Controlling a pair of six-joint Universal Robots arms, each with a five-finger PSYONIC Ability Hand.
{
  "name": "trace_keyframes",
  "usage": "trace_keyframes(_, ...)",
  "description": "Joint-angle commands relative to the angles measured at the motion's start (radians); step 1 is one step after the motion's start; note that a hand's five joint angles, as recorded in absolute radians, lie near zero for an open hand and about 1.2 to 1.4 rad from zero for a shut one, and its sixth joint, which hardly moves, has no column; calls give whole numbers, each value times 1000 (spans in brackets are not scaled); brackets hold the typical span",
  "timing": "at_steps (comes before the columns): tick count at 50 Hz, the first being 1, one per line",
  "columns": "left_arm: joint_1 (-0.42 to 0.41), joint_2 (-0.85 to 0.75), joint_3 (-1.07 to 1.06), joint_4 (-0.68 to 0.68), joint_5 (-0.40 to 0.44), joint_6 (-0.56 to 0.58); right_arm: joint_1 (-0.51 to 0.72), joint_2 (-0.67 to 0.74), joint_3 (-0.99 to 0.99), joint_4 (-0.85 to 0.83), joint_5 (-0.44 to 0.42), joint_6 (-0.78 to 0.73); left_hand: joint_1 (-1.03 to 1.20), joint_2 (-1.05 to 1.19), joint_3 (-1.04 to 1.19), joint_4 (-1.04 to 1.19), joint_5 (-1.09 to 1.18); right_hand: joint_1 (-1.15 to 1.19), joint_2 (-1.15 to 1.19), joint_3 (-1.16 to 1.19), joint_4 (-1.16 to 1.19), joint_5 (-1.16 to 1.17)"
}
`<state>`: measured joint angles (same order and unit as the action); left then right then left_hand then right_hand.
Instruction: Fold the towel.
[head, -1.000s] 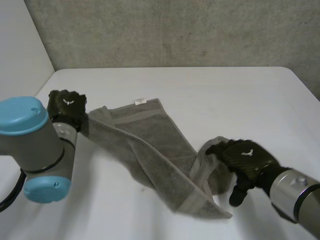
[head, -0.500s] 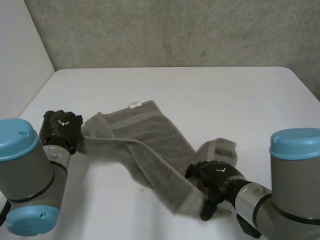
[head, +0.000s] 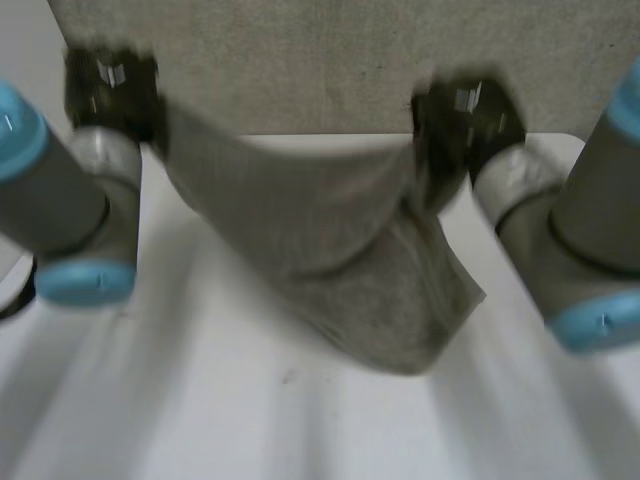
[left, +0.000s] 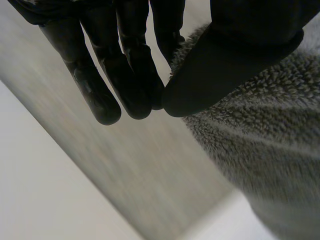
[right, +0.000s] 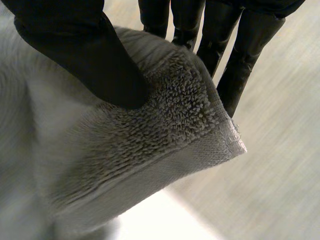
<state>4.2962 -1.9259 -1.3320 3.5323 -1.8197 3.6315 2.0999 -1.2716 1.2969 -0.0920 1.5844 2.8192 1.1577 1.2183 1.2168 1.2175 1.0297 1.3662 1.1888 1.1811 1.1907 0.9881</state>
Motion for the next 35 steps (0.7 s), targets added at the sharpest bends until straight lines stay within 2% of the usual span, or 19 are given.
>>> trace_keyframes(1,-16,-19,345,4,-22,-196,2,-46,-82,-410,20,-84,239,178,179,179,192,30,207,215,206,234)
trace_keyframes(4,-18,-8,321,-7,-58,-269,0,-66,-26,-503,20,-162,239,178,179,179,192,30,207,215,206,234)
trace_keyframes(8,-23,15,203,-39,-110,-286,0,-72,28,-488,16,-239,239,178,179,179,192,30,207,215,206,234)
trace_keyframes(10,-24,82,27,-61,-133,-284,-3,-72,86,-421,8,-297,239,178,179,179,192,30,207,215,206,234)
trace_keyframes(11,-24,82,27,-61,-133,-284,-3,-72,87,-420,8,-297,239,178,179,179,192,30,207,215,206,234)
trace_keyframes(13,-26,113,-70,-61,-131,-283,-9,-71,134,-275,0,-340,239,178,179,179,192,30,207,215,206,234)
trace_keyframes(14,-26,140,-169,-59,-128,-283,-9,-71,134,-275,0,-340,239,178,179,179,192,30,207,215,206,234)
trace_keyframes(15,-27,171,-264,-55,-127,-283,-26,-69,159,-190,-6,-354,239,178,179,179,192,30,207,215,206,234)
trace_keyframes(16,-27,171,-265,-55,-127,-283,-47,-66,191,-107,-18,-359,239,178,179,179,192,30,207,215,206,234)
trace_keyframes(18,-55,225,-419,-47,-115,-284,-60,-58,226,-39,-36,-359,239,178,179,179,192,30,207,215,206,234)
trace_keyframes(21,-85,234,-484,-41,-98,-284,-66,-28,294,38,-81,-354,239,178,179,179,192,30,207,215,206,234)
trace_keyframes(23,-154,210,-565,-33,-76,-283,-70,-6,321,38,-102,-351,239,178,179,179,192,30,207,215,206,234)
trace_keyframes(24,-154,209,-566,-33,-76,-283,-73,14,347,32,-116,-351,239,178,179,179,192,30,207,215,206,234)
trace_keyframes(26,-232,153,-607,-35,-75,-284,-77,29,361,28,-116,-351,239,178,179,179,192,30,207,215,206,234)
trace_keyframes(28,-262,128,-615,-41,-84,-281,-78,41,371,23,-113,-351,239,178,179,179,192,30,207,215,206,234)
trace_keyframes(32,-283,104,-625,-47,-85,-284,-139,40,387,9,-107,-350,239,178,179,179,192,30,207,215,206,234)
trace_keyframes(33,-285,105,-628,-47,-81,-287,-139,40,387,9,-107,-350,-11,-72,-70,-71,-58,30,207,215,206,234)
trace_keyframes(34,-285,105,-628,-47,-81,-287,-164,37,395,9,-107,-348,-14,-74,-73,-73,-60,30,207,215,206,234)
trace_keyframes(35,-289,111,-628,-49,-81,-286,-164,37,395,9,-107,-348,-403,-464,-462,-463,-450,30,207,215,206,234)
